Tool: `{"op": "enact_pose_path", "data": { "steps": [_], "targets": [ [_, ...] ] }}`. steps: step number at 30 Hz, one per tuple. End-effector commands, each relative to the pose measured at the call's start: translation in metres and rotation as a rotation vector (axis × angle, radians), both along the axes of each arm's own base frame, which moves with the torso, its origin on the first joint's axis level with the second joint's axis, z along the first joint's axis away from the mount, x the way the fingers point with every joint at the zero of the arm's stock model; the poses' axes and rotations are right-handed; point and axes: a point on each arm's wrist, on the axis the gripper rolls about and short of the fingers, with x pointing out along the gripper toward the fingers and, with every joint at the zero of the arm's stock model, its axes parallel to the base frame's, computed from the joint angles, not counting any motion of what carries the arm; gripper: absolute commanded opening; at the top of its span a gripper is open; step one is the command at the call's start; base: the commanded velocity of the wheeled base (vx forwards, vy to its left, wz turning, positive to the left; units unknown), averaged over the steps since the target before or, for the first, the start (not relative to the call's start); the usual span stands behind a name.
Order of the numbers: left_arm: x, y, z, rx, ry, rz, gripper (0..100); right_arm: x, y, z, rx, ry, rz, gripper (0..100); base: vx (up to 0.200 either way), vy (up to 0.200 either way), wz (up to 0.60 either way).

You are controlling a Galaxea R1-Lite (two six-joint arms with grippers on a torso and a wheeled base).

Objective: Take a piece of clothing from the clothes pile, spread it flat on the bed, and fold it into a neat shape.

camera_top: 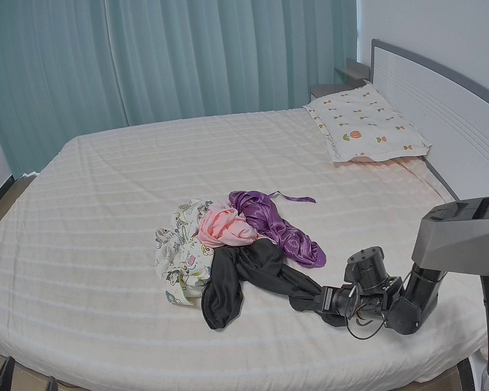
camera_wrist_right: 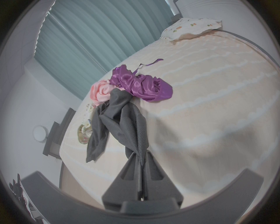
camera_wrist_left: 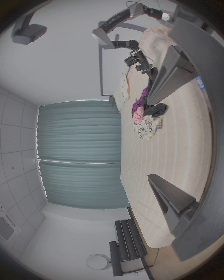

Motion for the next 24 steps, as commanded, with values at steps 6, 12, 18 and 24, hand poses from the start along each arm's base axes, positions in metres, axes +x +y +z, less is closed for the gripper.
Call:
{"op": "enact_pose_path", "data": {
  "steps": [6,12,18,24],
  "targets": [
    [0.082,-0.007,0.072,0.13,0.358,-0.224,100,-0.056,-0.068,0.02,0.162,-0.084,-0.18,0,0.0,0.0,0.0],
    [0.147,-0.027,0.049,0.129,0.6,-0.353,100,-0.054,-0.067,0.013,0.222,-0.033,-0.217,0,0.0,0.0,0.0],
    [0.234,-0.092,-0.021,0.016,0.813,-0.351,100,-0.047,-0.051,0.013,0.235,-0.066,-0.155,0,0.0,0.0,0.0],
    [0.265,-0.151,-0.088,-0.012,0.841,-0.247,100,-0.047,-0.043,0.014,0.242,-0.075,-0.129,0,0.0,0.0,0.0]
  ]
}}
